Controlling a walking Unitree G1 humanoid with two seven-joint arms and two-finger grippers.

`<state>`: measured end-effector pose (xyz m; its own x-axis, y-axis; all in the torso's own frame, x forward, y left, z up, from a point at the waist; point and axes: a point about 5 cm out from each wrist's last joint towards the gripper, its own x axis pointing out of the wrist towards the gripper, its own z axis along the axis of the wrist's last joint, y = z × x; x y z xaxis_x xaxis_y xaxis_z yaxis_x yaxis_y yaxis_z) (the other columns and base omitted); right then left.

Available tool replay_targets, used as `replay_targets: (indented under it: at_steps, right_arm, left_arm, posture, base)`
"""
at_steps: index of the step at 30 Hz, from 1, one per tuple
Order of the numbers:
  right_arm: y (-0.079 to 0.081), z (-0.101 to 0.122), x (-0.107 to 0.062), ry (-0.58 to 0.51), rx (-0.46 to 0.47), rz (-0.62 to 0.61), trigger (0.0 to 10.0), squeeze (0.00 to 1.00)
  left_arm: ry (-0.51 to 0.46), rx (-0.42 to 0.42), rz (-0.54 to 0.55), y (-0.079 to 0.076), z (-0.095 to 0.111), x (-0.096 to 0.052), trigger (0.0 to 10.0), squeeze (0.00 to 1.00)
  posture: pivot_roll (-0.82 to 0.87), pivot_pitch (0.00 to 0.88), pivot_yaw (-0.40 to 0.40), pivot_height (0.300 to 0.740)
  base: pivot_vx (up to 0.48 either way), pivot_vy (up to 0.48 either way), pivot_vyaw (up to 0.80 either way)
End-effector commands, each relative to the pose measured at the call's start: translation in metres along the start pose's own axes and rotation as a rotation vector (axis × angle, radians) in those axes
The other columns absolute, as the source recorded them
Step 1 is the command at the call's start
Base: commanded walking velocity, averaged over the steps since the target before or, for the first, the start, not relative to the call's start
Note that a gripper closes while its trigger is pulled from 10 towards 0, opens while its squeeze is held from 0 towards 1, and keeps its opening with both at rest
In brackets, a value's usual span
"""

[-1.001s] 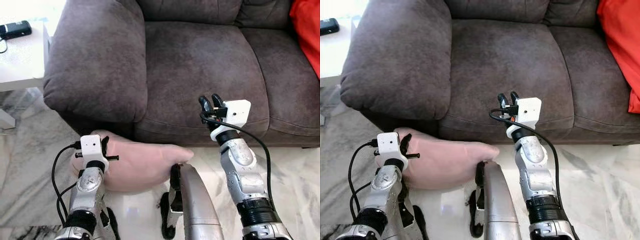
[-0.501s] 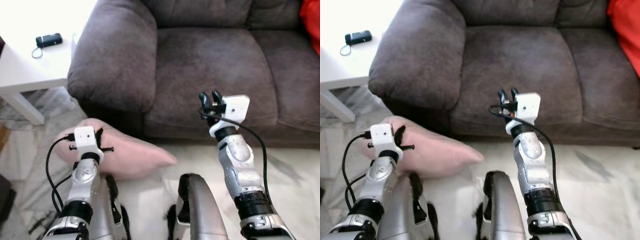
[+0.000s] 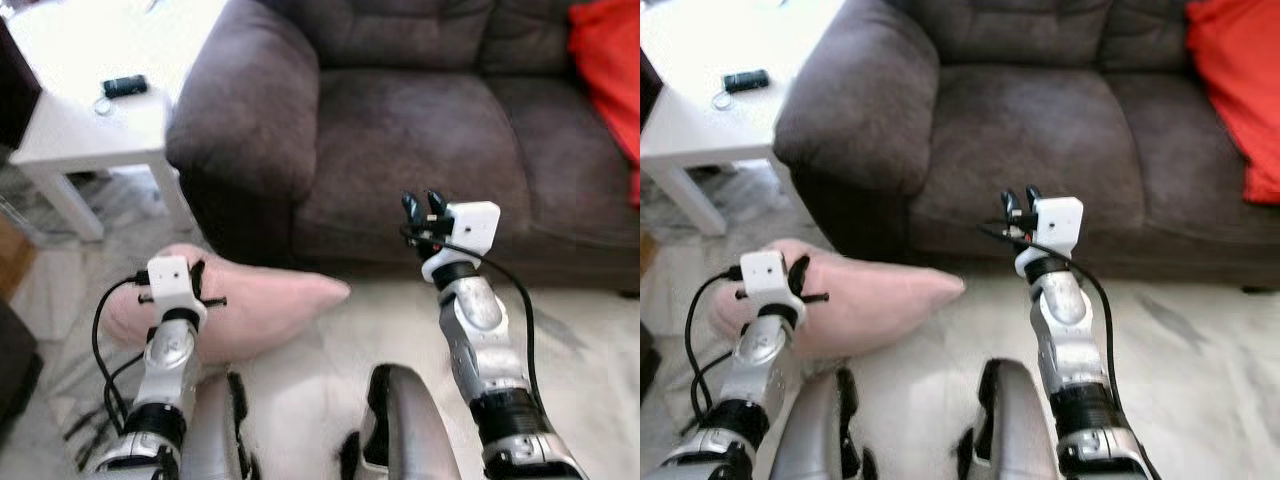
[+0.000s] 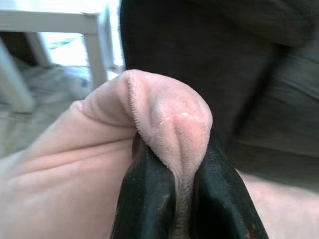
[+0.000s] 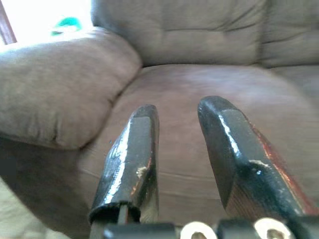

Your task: Move the pillow to the sofa from floor

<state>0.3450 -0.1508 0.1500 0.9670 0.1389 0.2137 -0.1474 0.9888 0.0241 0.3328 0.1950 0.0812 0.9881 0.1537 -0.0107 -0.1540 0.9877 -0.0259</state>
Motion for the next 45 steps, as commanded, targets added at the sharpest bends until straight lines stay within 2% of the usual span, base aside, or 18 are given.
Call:
replay_targets:
  at_steps: [1, 10, 26, 45]
  right_arm:
    - [-0.0025, -0.0045, -0.0017, 0.014, 0.004, -0.015, 10.0, 0.0]
    - [-0.0086, -0.0084, -0.0056, 0.024, 0.018, -0.043, 10.0, 0.0]
    - [-0.008, -0.0086, -0.0061, 0.016, 0.036, -0.047, 10.0, 0.0]
    - [-0.0048, -0.0067, -0.0016, 0.003, 0.048, -0.043, 10.0, 0.0]
  left_arm:
    - [-0.091, -0.003, -0.001, 0.0004, 0.0173, 0.0053, 10.0, 0.0]
    - [-0.109, -0.009, 0.0, 0.0005, 0.018, 0.0015, 10.0, 0.0]
    - [-0.127, -0.002, -0.011, -0.0025, 0.0208, 0.0001, 10.0, 0.0]
    - [-0.119, 0.008, 0.0, 0.0021, 0.0198, -0.0006, 10.0, 0.0]
  posture:
    - [0.01, 0.087, -0.059, 0.524]
    - [0.01, 0.11, -0.066, 0.524]
    - [0.01, 0.12, -0.062, 0.524]
    - [0.02, 0.105, -0.06, 0.524]
  base:
    - [0.0, 0.0, 0.0]
    - [0.0, 0.0, 0.0]
    - [0.0, 0.0, 0.0]
    - [0.0, 0.0, 0.0]
